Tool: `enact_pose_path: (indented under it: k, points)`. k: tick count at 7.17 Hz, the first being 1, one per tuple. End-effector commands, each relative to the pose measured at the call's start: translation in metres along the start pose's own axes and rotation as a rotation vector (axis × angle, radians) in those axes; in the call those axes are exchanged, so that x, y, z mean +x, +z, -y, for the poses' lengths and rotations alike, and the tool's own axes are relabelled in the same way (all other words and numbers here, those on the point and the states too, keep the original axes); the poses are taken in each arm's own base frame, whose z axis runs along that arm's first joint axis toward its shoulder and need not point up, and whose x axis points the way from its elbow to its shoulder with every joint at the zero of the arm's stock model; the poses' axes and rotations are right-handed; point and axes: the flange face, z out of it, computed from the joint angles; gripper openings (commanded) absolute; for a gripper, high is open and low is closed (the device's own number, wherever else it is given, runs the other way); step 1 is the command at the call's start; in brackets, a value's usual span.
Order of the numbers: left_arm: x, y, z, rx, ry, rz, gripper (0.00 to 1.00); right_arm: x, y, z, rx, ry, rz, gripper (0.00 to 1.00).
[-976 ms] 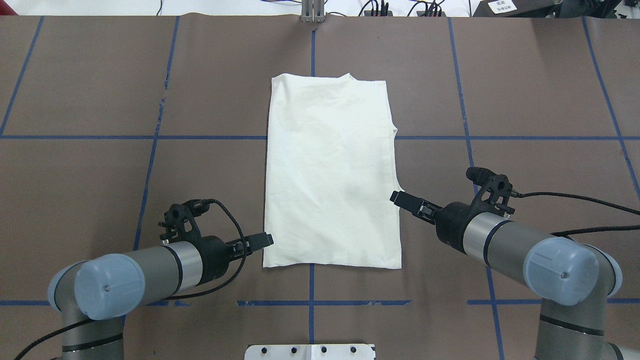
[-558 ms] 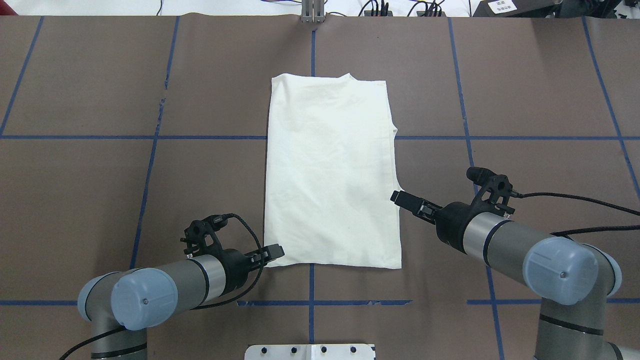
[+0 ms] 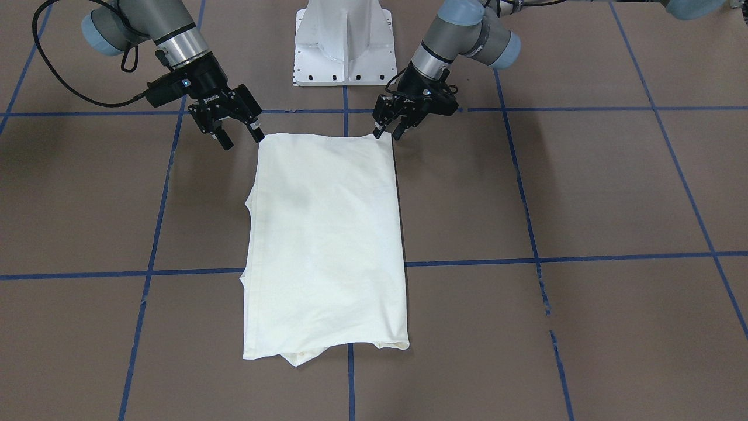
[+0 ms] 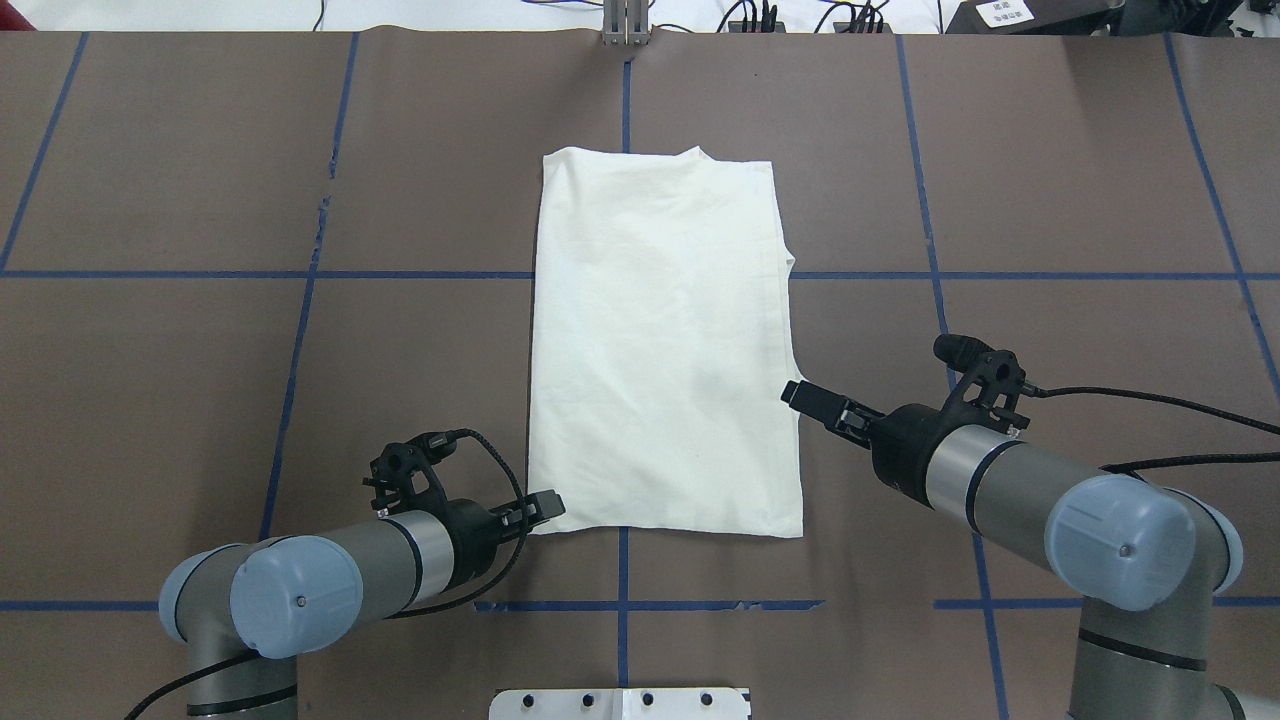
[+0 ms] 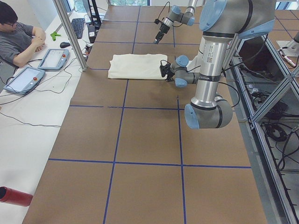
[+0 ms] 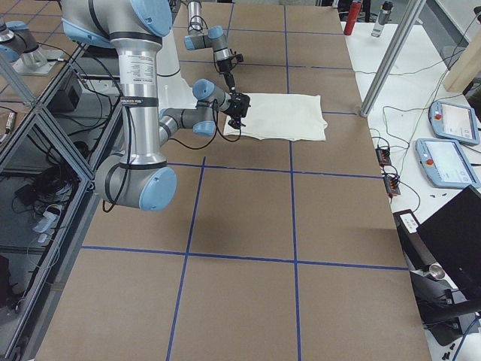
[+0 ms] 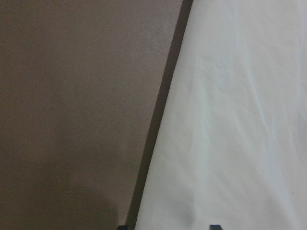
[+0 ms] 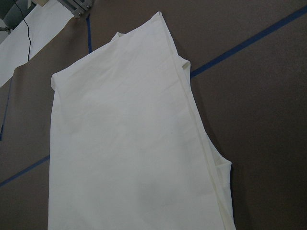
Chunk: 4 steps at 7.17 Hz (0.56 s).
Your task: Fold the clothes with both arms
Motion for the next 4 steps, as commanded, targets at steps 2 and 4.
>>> enact_pose_path:
  k: [2, 4]
  points:
    - [-0.0011, 0.0038, -0.002, -0.001, 0.003, 0.014, 0.64, 0.0007, 0.0001, 0.0001, 0.001, 0.011, -0.001, 1.0]
    - [0.0013, 0.0032, -0.0024, -0.002, 0.002, 0.01, 0.64, 0.0007, 0.0001, 0.0001, 0.001, 0.014, -0.001, 1.0]
